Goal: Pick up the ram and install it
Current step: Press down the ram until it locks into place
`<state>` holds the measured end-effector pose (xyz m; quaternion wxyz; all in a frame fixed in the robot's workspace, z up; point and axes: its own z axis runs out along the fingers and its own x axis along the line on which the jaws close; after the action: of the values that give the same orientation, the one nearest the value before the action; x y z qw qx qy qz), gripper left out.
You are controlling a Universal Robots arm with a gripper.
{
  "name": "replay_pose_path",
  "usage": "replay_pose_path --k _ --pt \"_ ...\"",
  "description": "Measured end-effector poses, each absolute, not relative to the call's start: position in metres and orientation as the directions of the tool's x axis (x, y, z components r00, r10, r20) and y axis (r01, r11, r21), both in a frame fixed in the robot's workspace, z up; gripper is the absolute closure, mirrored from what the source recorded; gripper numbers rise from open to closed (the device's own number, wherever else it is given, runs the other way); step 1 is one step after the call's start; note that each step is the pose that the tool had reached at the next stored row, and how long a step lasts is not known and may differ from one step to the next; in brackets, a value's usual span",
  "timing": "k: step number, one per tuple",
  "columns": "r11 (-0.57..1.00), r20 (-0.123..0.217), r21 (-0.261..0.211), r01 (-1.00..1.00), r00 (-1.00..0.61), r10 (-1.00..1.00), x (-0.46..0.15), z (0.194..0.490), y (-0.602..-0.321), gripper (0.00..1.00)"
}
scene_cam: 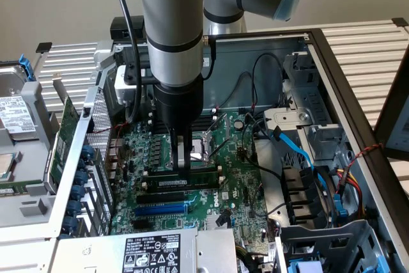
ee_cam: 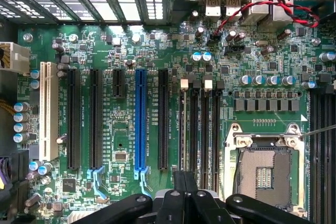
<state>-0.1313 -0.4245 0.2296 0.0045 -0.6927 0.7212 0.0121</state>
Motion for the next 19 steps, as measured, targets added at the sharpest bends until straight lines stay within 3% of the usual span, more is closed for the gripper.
replay_pose_path --k 19 --pt "0.04 -0.023 0.011 -0.999 -0.04 -0.999 -0.1321 0.2253 -0.4247 0.89"
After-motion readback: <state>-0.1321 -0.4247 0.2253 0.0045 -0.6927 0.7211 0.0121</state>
